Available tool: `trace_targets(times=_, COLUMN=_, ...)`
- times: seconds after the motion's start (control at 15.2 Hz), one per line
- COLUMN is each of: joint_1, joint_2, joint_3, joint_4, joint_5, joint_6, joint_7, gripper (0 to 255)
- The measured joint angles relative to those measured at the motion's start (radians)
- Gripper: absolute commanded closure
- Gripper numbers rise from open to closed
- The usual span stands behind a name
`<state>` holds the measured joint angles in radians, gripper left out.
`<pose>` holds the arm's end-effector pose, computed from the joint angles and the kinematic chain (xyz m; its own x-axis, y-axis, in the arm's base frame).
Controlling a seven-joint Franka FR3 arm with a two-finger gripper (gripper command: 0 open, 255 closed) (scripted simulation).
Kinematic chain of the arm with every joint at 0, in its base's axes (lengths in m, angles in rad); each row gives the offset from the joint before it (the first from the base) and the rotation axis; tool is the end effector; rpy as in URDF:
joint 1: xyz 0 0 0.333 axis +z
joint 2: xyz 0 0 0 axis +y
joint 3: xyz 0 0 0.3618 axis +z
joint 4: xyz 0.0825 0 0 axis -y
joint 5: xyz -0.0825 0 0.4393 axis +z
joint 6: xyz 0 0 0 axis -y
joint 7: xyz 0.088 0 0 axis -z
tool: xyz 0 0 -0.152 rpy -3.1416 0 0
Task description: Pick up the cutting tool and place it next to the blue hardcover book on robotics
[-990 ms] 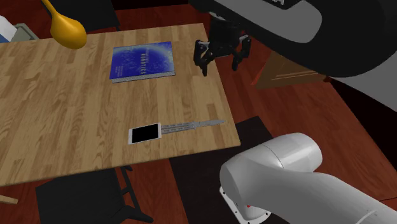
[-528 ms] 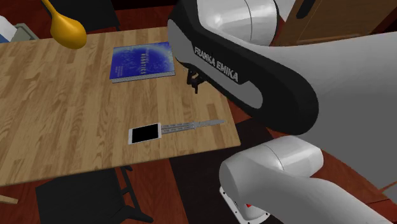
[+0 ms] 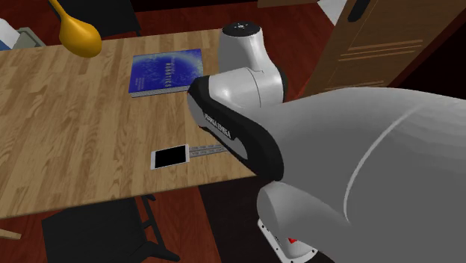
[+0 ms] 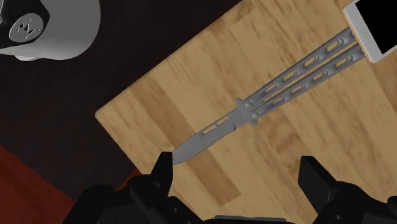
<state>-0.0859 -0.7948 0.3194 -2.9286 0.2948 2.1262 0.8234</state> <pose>0.2976 0.0639 0.3179 0.6645 -0.7468 -0.0268 -0.7471 -0.6647 -0.0020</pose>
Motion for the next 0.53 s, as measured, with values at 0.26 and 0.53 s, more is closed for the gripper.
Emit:
trace_targets(times=0.26, joint_1=-0.012, joint_2=0.139, joint_3=0.137, joint_4=-0.046, joint_5=0.093, joint_6=0.206, joint_7=0.220, gripper=0)
trace_targets(times=0.53, joint_1=-0.093, joint_2=0.368, joint_3=0.282, joint_4=-0.047, joint_5=0.123, joint_6=0.457, joint_7=0.440, gripper=0)
